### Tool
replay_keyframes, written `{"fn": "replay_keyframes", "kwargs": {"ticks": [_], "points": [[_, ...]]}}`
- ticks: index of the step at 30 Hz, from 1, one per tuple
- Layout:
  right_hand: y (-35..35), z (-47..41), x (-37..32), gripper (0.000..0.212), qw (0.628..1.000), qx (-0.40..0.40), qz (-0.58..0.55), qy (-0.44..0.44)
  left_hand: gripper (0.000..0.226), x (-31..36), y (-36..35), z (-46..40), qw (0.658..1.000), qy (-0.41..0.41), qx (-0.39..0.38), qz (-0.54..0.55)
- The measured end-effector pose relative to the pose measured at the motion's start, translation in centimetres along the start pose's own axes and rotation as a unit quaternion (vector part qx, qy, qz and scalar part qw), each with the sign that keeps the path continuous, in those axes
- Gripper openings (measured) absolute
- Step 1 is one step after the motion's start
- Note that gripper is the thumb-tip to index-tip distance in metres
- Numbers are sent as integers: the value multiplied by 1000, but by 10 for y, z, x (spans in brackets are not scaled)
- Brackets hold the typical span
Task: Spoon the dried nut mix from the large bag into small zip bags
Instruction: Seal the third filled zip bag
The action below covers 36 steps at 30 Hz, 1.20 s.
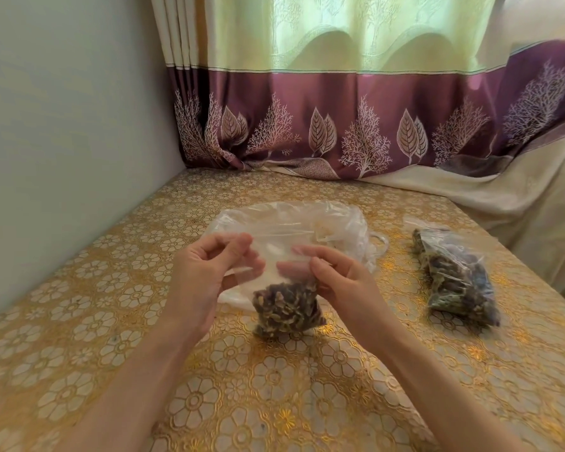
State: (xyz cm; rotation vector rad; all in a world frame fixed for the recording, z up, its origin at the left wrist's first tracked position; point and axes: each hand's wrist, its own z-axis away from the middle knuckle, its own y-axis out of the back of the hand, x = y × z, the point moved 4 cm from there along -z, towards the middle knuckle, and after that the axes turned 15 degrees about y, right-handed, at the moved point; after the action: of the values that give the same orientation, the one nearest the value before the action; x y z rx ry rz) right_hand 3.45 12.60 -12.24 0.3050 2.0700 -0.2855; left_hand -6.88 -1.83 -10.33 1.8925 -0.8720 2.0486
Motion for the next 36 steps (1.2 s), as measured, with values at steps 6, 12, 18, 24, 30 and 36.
{"fn": "replay_keyframes", "kwargs": {"ticks": [6,12,18,24,30,36], "points": [[2,-3,-19,18,995,76,1,69,12,3,-7,6,999,-11,-10,-41],[6,-4,-24,20,993,99,-49,44,27,10,-4,6,995,16,-67,-67],[8,-2,-24,28,990,126,-61,33,20,12,3,6,988,42,-116,-92],[10,-2,-26,18,985,159,-43,49,20,13,0,8,991,-12,-85,-106],[11,-2,-25,11,982,178,-15,61,18,12,-7,12,990,-74,-49,-106],[10,-3,-26,9,988,121,39,92,25,8,-12,14,983,-105,-17,-151]]}}
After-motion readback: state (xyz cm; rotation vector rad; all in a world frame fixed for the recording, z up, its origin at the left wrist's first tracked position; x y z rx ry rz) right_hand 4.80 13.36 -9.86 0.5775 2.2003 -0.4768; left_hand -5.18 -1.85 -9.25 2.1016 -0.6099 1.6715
